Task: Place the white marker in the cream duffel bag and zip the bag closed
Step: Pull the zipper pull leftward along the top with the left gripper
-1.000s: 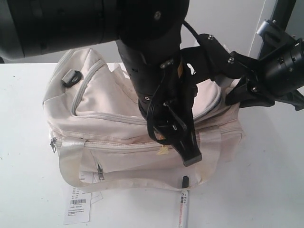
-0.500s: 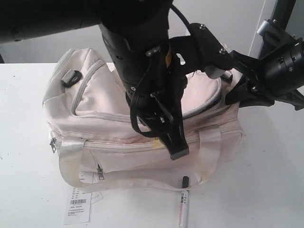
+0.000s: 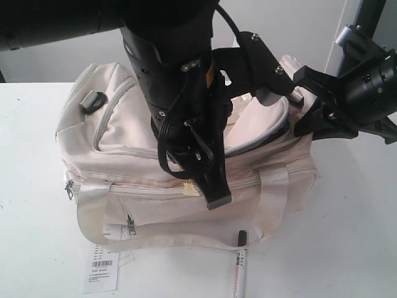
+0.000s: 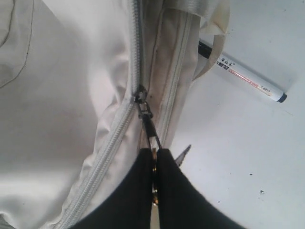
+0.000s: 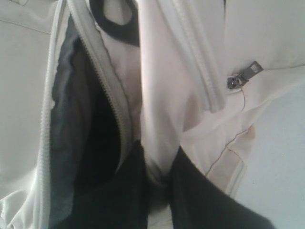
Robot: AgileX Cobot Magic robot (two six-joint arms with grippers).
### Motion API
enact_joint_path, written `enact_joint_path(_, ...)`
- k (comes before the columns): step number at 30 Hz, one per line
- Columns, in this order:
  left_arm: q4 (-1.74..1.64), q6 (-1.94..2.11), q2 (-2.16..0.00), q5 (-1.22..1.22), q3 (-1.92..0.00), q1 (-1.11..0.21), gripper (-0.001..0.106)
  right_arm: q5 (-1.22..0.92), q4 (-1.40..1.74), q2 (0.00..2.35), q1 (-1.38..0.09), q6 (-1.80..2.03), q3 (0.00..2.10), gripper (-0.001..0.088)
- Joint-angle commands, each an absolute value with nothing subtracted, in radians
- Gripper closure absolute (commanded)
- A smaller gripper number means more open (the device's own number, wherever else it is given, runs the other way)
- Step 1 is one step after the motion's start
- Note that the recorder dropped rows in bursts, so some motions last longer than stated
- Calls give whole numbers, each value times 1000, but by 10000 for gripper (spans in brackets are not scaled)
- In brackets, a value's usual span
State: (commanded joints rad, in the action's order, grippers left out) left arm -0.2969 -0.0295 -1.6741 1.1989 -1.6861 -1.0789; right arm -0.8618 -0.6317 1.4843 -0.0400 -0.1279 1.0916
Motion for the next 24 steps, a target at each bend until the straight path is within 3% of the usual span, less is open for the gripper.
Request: enact_joint_path(24, -322, -68, -1657, 1221, -1686, -1077, 1053, -859, -632, 1484, -40, -132, 1092, 868)
